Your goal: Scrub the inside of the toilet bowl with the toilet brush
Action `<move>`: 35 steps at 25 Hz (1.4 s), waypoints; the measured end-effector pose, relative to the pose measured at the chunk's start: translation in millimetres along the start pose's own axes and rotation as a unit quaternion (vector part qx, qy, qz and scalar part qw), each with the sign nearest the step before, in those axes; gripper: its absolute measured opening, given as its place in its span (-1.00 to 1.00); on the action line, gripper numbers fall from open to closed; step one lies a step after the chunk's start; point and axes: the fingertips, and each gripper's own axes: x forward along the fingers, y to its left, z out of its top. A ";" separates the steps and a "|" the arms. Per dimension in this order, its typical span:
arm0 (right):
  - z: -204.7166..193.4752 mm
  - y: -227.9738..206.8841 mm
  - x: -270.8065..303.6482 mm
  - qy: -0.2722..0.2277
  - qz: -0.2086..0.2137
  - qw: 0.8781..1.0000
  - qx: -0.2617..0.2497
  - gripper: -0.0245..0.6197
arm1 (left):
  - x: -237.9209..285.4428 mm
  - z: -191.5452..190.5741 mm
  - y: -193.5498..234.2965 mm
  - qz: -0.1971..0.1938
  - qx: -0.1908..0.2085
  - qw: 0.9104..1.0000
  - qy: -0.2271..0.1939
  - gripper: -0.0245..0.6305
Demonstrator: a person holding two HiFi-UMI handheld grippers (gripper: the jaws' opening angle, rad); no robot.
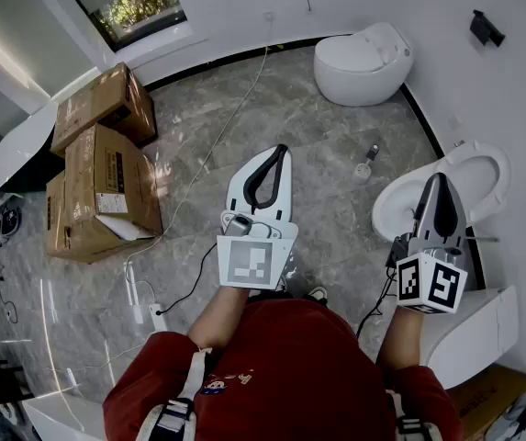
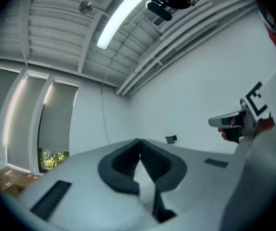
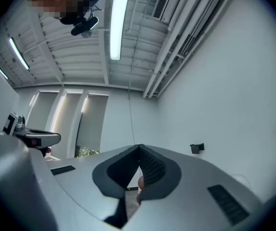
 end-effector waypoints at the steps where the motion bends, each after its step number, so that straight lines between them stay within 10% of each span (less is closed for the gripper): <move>1: -0.5 -4.9 -1.4 0.002 0.000 1.000 0.000 -0.93 | 1.4 0.2 -6.0 -0.002 0.001 1.000 0.001 -0.93; 22: -27.0 -102.0 -36.3 0.037 -0.018 0.999 0.026 -0.93 | 32.5 -11.2 -118.1 -0.066 -0.021 0.998 0.015 -0.93; 35: -75.9 -127.4 47.9 0.059 -0.043 0.997 0.025 -0.93 | 137.4 -46.5 -102.1 -0.083 -0.031 0.996 -0.017 -0.93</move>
